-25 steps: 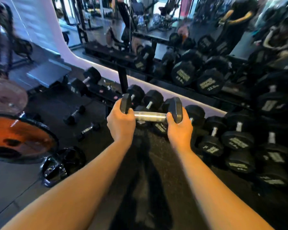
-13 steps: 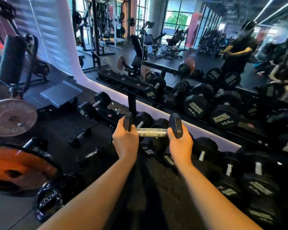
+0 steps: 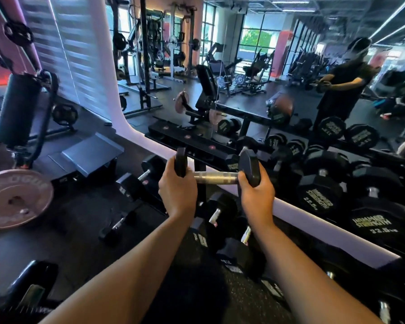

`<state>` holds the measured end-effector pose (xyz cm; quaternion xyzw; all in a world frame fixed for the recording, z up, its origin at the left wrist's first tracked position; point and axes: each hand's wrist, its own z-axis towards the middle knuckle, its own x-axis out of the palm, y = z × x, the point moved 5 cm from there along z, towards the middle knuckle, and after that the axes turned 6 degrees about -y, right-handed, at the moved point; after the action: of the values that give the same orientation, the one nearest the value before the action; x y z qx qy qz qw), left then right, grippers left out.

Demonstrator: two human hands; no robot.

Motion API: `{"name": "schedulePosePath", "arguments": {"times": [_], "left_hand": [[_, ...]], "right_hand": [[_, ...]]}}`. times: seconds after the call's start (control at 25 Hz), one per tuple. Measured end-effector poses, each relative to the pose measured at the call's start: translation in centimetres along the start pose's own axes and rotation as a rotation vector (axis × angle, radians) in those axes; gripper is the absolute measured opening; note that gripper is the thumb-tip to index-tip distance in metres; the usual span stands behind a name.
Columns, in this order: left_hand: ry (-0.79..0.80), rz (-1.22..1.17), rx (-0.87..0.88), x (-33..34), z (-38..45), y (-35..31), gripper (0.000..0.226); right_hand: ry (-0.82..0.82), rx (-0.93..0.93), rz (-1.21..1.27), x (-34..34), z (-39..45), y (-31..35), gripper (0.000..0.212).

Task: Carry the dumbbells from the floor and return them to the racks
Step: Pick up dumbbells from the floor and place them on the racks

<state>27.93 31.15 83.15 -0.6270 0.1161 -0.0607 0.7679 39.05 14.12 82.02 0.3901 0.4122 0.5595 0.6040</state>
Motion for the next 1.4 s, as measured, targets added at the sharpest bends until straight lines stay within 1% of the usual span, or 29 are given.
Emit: {"name": "schedulePosePath", "arguments": {"times": [0.12, 0.24, 0.36, 0.48, 0.56, 0.64, 0.76, 0.96, 1.12, 1.24, 1.4], "left_hand": [[-0.042, -0.006, 0.021, 3.9, 4.5, 1.2, 0.021], [-0.089, 0.005, 0.029, 9.3, 9.7, 3.1, 0.018], [-0.164, -0.013, -0.012, 15.4, 14.8, 4.7, 0.022], [-0.180, -0.049, -0.038, 20.6, 18.9, 4.8, 0.028], [-0.215, -0.055, -0.067, 23.7, 22.0, 5.0, 0.033], [-0.249, -0.059, -0.094, 25.9, 24.9, 5.6, 0.026], [-0.296, -0.029, -0.098, 28.5, 29.0, 6.6, 0.033], [-0.340, -0.022, -0.108, 33.2, 37.6, 9.4, 0.034], [-0.370, -0.064, -0.125, 37.0, 45.6, 12.7, 0.037], [-0.405, -0.061, -0.146, 40.2, 53.1, 15.8, 0.043], [-0.441, -0.059, -0.210, 44.2, 62.3, 20.5, 0.046]], "right_hand": [[0.013, 0.009, 0.014, 4.5, 4.6, -2.5, 0.041], [0.044, 0.015, 0.057, 9.5, 10.7, -6.6, 0.038], [0.101, -0.005, 0.039, 14.7, 18.0, -10.0, 0.040], [0.113, -0.002, 0.043, 18.6, 24.3, -12.1, 0.041], [0.158, -0.010, 0.017, 21.7, 28.5, -13.3, 0.043], [0.221, 0.005, 0.013, 24.5, 31.7, -14.4, 0.045], [0.302, 0.000, 0.055, 28.7, 35.1, -16.1, 0.042], [0.373, -0.046, 0.053, 37.5, 41.6, -18.8, 0.039], [0.404, -0.083, 0.025, 45.6, 46.7, -20.9, 0.042], [0.422, -0.121, -0.061, 53.7, 51.3, -23.3, 0.042], [0.512, -0.116, -0.131, 63.7, 56.3, -26.7, 0.042]]}}
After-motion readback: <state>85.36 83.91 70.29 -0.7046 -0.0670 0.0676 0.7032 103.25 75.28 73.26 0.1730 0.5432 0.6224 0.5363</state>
